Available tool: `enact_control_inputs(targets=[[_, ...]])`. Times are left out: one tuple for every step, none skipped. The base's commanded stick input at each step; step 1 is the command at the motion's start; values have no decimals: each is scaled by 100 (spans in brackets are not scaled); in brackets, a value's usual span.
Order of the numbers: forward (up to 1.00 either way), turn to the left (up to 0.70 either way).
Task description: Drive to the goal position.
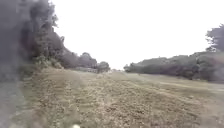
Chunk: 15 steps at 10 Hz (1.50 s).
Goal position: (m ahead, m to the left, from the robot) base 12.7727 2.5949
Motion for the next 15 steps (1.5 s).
enact_control_inputs(targets=[[60, -14], [60, -14], [60, -14], [60, -14], [60, -14], [60, -14], [60, -14], [60, -14], [60, -14], [60, -14], [60, -14], [60, -14], [60, -14], [60, -14], [60, -14]])
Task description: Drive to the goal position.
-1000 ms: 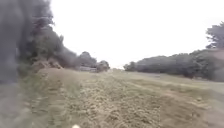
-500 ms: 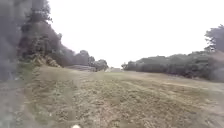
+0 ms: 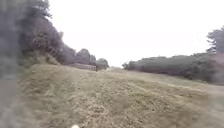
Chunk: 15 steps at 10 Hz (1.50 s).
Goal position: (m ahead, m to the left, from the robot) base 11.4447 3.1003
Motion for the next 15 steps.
enact_control_inputs(targets=[[60, -14], [60, -14], [60, -14], [60, -14], [60, -14], [60, -14], [60, -14], [60, -14], [60, -14], [60, -14], [60, -14], [60, -14], [60, -14], [60, -14], [60, -14]])
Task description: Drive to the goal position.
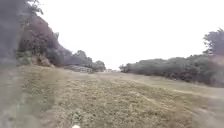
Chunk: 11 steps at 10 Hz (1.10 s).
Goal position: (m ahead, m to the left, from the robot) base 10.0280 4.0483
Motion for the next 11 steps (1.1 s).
enact_control_inputs(targets=[[60, -14], [60, -14], [60, -14], [60, -14], [60, -14], [60, -14], [60, -14], [60, -14], [60, -14], [60, -14], [60, -14]])
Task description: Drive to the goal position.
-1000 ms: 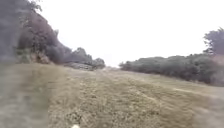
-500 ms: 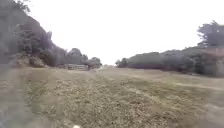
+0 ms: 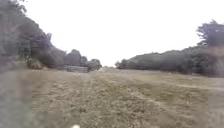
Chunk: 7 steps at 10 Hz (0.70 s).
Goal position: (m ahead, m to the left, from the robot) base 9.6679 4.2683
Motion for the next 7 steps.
enact_control_inputs(targets=[[60, -14], [60, 0], [60, 0], [60, 0], [60, 0], [60, 0], [60, 0]])
